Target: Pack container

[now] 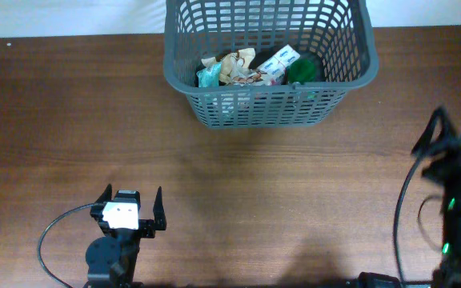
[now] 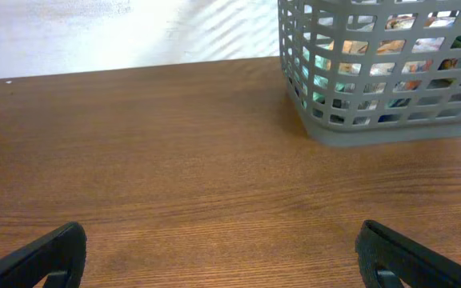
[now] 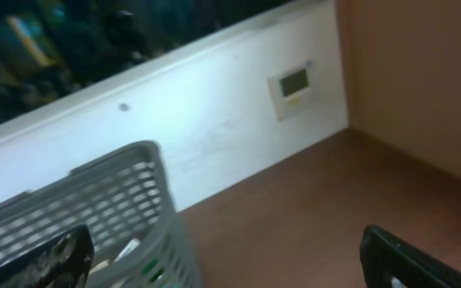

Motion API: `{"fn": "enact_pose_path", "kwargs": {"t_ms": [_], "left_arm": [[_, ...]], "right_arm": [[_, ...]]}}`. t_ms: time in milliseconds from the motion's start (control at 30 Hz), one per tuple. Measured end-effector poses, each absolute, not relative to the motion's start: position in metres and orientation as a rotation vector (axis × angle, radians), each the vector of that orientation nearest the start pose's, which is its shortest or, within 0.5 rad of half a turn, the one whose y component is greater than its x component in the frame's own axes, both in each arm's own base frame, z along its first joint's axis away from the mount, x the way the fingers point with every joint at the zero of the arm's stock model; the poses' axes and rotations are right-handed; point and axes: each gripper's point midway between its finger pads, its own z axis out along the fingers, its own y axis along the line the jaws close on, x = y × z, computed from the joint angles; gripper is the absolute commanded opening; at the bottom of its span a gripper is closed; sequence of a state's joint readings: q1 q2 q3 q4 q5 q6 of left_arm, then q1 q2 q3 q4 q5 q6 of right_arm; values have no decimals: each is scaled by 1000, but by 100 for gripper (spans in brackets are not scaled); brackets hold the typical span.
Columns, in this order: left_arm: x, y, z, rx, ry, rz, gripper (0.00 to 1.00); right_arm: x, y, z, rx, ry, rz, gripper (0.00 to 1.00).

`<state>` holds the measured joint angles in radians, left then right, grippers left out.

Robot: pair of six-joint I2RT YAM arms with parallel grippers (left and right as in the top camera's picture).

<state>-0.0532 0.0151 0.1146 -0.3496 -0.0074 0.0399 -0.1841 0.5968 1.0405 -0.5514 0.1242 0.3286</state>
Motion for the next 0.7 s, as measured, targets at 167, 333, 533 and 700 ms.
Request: {"fn": "enact_pose_path", "kwargs": {"t_ms": [167,333,533,700], "left_arm": [[232,-11,141,79,1819,-3,99],[232,-11,141,80,1819,-2,99],[232,-11,140,79,1819,-3,99],[232,-11,140,79,1819,-3,99]], "right_arm": [[208,-44,375,418,1571,46,99],[202,-28,356,306,1549,65,99],[204,-18,340,237,1453,91,99],[206,-16,317,218,1404,103,99]]}}
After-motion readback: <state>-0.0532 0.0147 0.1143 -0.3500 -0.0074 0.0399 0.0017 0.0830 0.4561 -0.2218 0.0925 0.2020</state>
